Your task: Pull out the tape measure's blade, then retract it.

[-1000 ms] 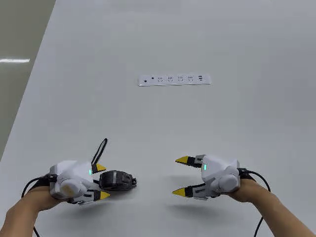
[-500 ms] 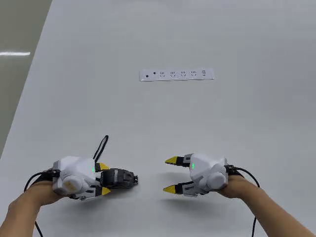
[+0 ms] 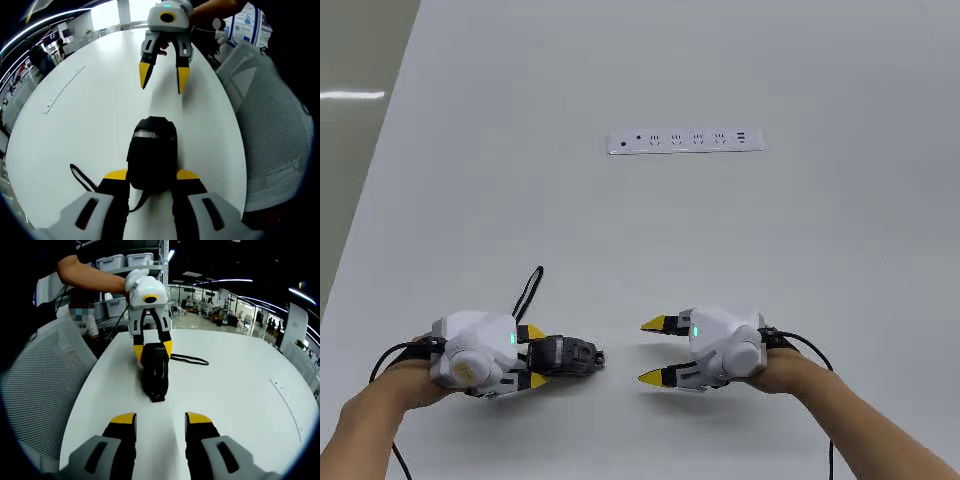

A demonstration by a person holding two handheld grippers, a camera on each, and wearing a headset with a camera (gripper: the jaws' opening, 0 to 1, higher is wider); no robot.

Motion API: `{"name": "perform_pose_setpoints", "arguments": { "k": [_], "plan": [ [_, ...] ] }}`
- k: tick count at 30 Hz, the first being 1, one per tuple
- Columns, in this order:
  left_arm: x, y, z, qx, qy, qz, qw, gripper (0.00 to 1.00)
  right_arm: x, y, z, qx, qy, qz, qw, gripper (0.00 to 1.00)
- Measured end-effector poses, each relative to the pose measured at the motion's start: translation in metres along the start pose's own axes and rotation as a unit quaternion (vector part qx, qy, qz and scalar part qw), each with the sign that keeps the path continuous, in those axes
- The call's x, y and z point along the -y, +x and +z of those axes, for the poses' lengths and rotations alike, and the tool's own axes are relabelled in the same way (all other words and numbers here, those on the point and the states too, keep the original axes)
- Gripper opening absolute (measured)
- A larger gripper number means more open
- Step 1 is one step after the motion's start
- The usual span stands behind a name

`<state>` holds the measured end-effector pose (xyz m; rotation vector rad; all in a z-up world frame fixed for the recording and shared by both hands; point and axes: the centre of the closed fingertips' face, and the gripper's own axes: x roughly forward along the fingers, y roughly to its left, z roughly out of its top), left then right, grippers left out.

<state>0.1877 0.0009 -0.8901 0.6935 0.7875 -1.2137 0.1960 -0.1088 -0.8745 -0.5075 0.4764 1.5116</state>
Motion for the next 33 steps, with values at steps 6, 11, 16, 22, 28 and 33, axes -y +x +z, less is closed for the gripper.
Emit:
{"name": "perform_pose_setpoints", "arguments": {
  "k": [6,11,16,22,28,33],
  "plan": [
    [-0.001,0.003,-0.001,0.000,0.008,0.004,1.0000,0.29,-0.002,0.013,0.002,0.001,-0.001,0.012,0.9999,0.37],
    [-0.002,0.006,-0.002,-0.001,0.009,0.003,1.0000,0.30,-0.003,0.021,0.003,0.002,-0.005,0.021,0.9998,0.35],
    [-0.002,0.006,-0.003,-0.001,0.000,0.001,1.0000,0.29,-0.002,0.028,0.004,0.003,-0.005,0.024,0.9997,0.33],
    [-0.002,0.007,-0.004,-0.005,-0.003,0.003,1.0000,0.29,-0.005,0.037,0.004,0.004,-0.007,0.033,0.9994,0.31],
    [-0.002,0.007,-0.004,-0.011,0.003,0.005,0.9999,0.28,-0.005,0.045,0.007,0.006,-0.010,0.039,0.9992,0.29],
    [-0.002,0.008,-0.005,-0.012,0.001,0.004,0.9999,0.28,-0.004,0.049,0.008,0.008,-0.010,0.042,0.9990,0.28]
  ]
}}
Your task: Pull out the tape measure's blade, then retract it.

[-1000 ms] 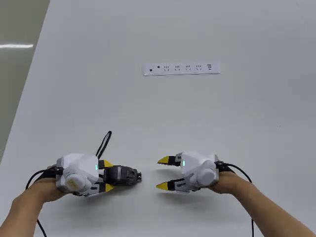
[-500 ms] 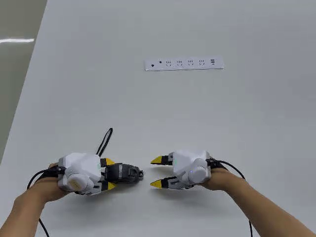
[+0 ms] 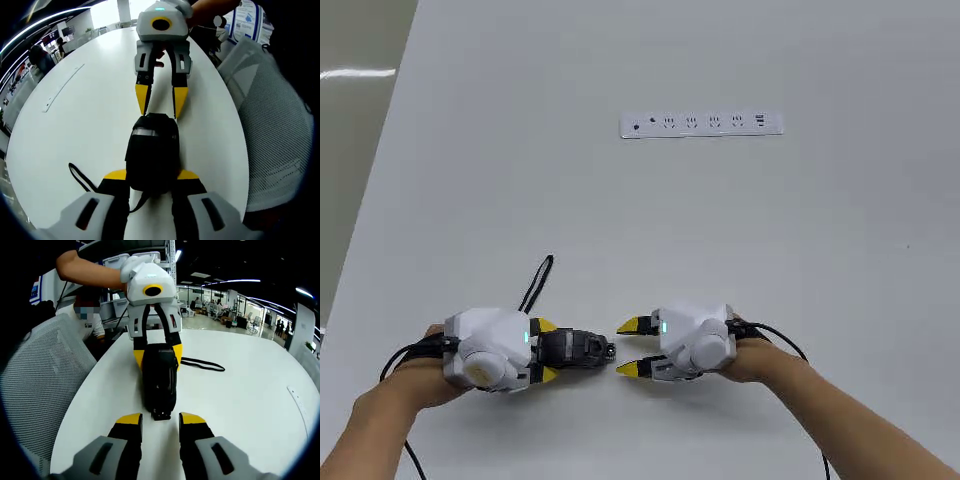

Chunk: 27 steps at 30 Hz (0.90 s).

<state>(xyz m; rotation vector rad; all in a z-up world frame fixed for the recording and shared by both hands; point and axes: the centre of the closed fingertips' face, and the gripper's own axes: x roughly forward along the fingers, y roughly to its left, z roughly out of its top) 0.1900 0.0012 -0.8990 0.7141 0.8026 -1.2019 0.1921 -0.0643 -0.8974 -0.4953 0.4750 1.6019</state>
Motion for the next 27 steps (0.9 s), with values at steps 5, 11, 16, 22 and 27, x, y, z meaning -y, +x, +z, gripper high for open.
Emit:
{"name": "perform_pose_setpoints", "arguments": {
  "k": [5,11,16,22,27],
  "plan": [
    [0.000,0.000,0.000,0.002,0.000,0.000,1.0000,0.28,0.000,0.004,-0.001,-0.002,-0.001,0.004,1.0000,0.26],
    [0.000,0.000,0.000,0.003,-0.002,-0.001,1.0000,0.28,-0.001,0.010,-0.002,-0.002,-0.006,0.007,1.0000,0.23],
    [0.000,0.000,0.000,0.006,-0.005,-0.001,1.0000,0.28,0.001,0.013,-0.004,-0.004,-0.010,0.004,0.9999,0.19],
    [0.000,-0.001,0.000,0.012,-0.010,-0.002,0.9999,0.27,0.001,0.016,-0.006,-0.008,-0.016,0.003,0.9998,0.15],
    [0.000,-0.001,0.000,0.020,-0.015,-0.002,0.9997,0.27,0.000,0.018,-0.006,-0.008,-0.018,0.005,0.9998,0.15]
  ]
}}
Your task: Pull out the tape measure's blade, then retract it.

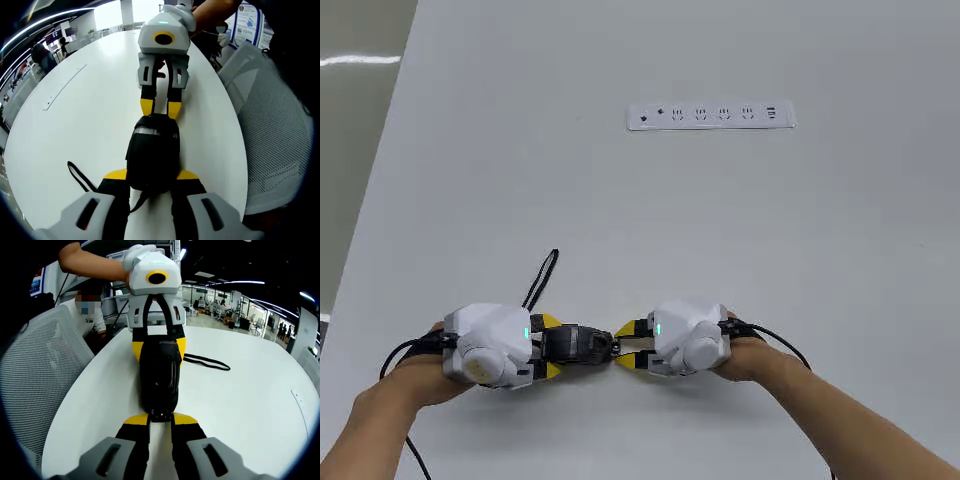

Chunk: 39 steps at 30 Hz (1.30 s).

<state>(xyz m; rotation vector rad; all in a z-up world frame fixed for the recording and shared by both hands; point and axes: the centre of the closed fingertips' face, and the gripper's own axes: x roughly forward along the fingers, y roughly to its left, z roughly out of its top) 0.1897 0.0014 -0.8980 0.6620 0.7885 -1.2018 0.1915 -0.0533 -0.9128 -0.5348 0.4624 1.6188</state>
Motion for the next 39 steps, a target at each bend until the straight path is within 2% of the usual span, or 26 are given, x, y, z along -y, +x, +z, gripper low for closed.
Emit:
{"name": "perform_pose_setpoints", "arguments": {
  "k": [17,39],
  "plan": [
    [-0.0001,-0.0009,0.0010,0.021,-0.018,0.003,0.9996,0.27,0.0015,0.0031,-0.0012,0.001,-0.001,-0.003,1.0000,0.13],
    [0.0001,-0.0027,-0.0021,0.021,-0.024,0.001,0.9995,0.27,0.0014,0.0018,0.0020,-0.003,0.001,0.003,1.0000,0.10]
  ]
}}
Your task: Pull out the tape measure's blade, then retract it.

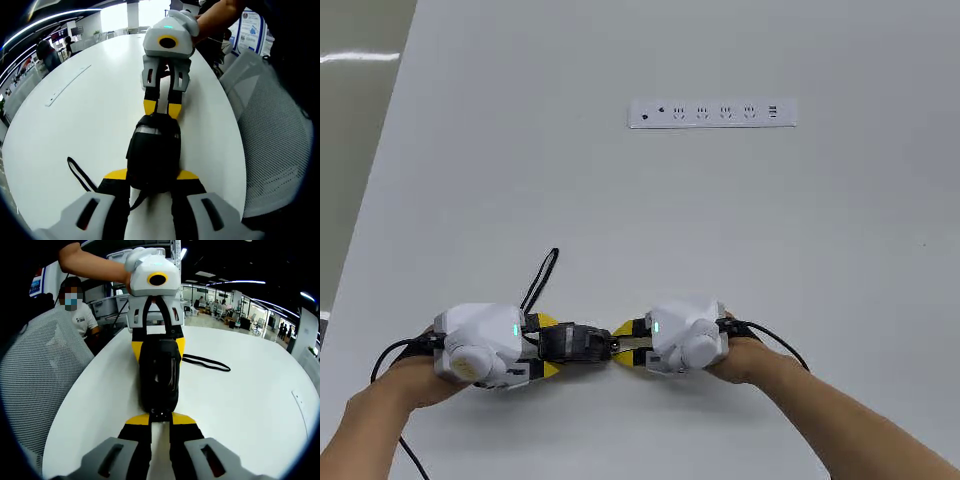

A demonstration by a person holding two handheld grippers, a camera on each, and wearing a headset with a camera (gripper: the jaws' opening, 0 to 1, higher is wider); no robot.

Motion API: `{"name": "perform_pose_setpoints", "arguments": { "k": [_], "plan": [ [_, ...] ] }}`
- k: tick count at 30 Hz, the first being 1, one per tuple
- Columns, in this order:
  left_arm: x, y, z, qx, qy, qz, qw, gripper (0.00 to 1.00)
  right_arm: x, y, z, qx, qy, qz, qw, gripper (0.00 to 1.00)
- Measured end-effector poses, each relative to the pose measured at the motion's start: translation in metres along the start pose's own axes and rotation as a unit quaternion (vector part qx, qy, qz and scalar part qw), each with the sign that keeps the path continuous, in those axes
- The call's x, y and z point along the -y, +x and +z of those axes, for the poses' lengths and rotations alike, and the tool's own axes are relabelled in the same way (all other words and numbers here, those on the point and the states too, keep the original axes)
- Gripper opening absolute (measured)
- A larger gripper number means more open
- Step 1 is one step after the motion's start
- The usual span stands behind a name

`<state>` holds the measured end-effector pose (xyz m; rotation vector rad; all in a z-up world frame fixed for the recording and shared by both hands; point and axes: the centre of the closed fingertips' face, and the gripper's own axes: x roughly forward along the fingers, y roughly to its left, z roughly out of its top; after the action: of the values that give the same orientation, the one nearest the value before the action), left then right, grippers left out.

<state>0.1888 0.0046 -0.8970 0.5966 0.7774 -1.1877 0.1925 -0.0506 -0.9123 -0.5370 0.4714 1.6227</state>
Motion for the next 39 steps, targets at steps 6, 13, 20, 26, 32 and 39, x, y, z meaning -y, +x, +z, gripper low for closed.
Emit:
{"name": "perform_pose_setpoints", "arguments": {
  "k": [6,13,20,26,32,39],
  "plan": [
    [-0.0001,-0.0004,-0.0004,-0.001,-0.001,-0.001,1.0000,0.27,-0.0005,-0.0003,0.0003,-0.001,0.002,0.000,1.0000,0.10],
    [-0.0001,-0.0005,-0.0007,-0.002,0.000,-0.001,1.0000,0.27,-0.0009,-0.0010,0.0006,-0.004,0.002,0.001,1.0000,0.10],
    [-0.0003,-0.0004,-0.0015,-0.003,-0.002,-0.002,1.0000,0.27,-0.0009,-0.0019,0.0017,-0.002,0.001,0.001,1.0000,0.10],
    [-0.0003,-0.0007,-0.0016,-0.004,-0.003,-0.001,1.0000,0.27,-0.0009,-0.0024,0.0022,-0.001,0.002,0.001,1.0000,0.10],
    [-0.0001,-0.0011,-0.0017,-0.004,-0.003,-0.002,1.0000,0.27,-0.0011,-0.0027,0.0024,-0.001,0.002,0.001,1.0000,0.09],
    [0.0000,-0.0017,-0.0020,-0.006,-0.003,-0.002,1.0000,0.27,-0.0014,-0.0031,0.0031,0.000,0.003,0.002,1.0000,0.09]
  ]
}}
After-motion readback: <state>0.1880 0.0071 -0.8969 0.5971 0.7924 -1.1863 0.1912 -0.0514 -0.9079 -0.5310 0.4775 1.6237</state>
